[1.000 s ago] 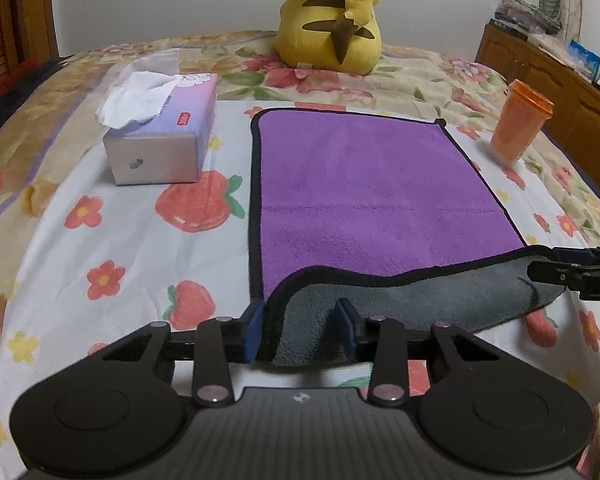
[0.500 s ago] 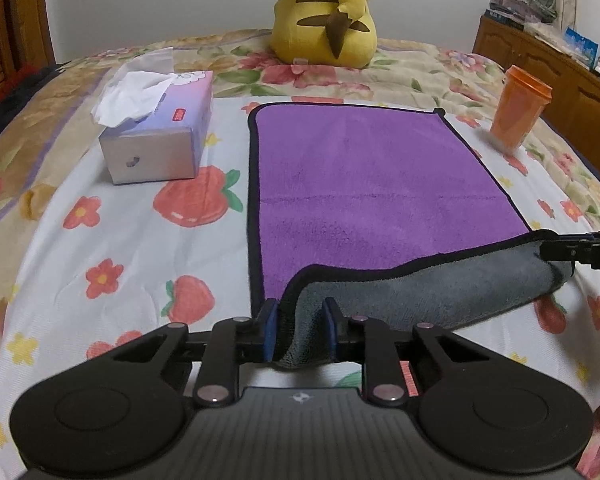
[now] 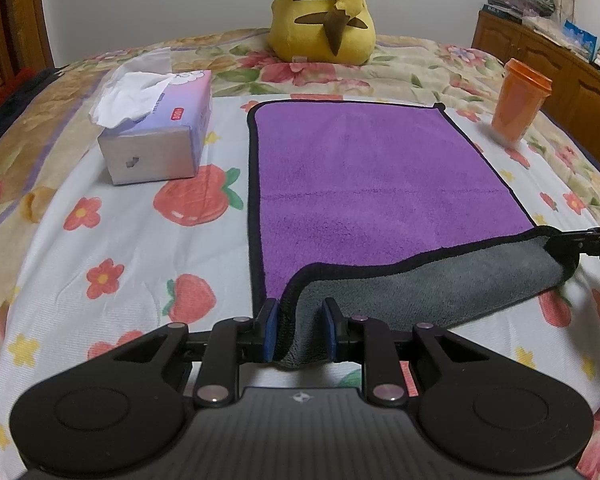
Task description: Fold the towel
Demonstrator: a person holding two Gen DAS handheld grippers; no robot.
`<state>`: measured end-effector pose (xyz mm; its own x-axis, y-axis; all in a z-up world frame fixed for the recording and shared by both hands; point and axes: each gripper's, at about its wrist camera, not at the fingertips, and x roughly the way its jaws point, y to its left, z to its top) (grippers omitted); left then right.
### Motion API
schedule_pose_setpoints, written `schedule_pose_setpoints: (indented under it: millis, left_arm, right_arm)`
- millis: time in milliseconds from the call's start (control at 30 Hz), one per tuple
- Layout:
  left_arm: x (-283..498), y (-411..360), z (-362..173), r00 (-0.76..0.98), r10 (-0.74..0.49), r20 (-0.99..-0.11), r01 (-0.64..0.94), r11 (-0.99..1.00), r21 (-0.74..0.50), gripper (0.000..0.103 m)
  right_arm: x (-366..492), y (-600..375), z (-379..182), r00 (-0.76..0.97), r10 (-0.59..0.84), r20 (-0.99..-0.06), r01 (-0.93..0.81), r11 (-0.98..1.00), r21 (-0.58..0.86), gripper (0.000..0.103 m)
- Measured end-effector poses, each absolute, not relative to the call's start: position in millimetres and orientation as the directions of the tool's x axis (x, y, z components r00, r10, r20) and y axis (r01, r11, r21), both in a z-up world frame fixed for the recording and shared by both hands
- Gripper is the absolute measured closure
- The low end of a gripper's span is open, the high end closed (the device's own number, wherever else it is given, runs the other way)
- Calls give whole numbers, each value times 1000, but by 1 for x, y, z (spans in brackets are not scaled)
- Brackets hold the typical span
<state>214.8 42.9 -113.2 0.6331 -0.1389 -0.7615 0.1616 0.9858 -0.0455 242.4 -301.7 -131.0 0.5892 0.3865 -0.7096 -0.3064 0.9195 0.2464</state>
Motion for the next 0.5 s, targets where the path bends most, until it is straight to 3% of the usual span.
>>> schedule_pose_setpoints:
  millis: [133, 500]
  left_arm:
    - [213, 42, -110, 644, -143, -751, 168, 985, -43, 96]
    - [203, 40, -85, 714, -182, -676, 188, 980, -64, 97]
  right_arm:
    - [241, -301, -129, 600, 385, -701, -315, 919, 235, 98]
    - [237, -305, -116, 654, 406, -638, -335, 912, 238, 99]
